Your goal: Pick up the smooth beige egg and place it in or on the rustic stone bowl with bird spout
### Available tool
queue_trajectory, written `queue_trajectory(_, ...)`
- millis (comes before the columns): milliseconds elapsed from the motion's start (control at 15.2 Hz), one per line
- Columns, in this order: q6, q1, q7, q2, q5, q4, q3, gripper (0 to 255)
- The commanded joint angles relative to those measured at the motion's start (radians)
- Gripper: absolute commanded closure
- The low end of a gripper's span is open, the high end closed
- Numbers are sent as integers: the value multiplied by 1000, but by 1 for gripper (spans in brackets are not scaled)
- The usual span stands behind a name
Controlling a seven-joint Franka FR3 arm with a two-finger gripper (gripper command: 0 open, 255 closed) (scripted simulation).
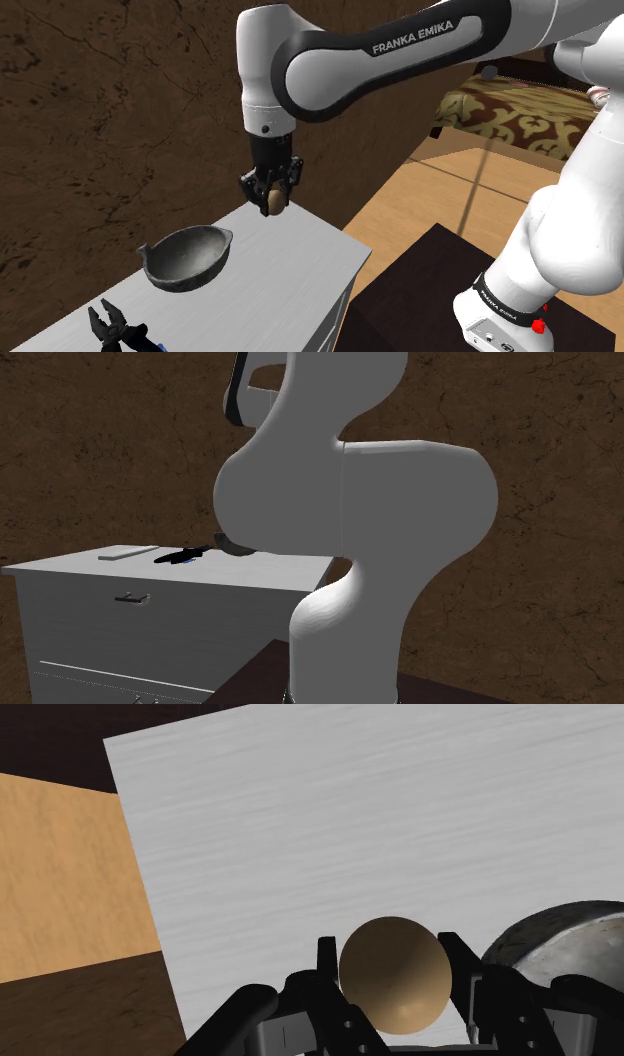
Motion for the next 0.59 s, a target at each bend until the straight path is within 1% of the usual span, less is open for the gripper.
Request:
queue_trajectory(0, -26, -1, -1, -8, 3, 18, 0, 255)
queue_trajectory(264, -67, -2, -1, -17, 7, 51, 0, 255)
queue_trajectory(528, -112, 52, 88, 153, -70, 253, 21, 255)
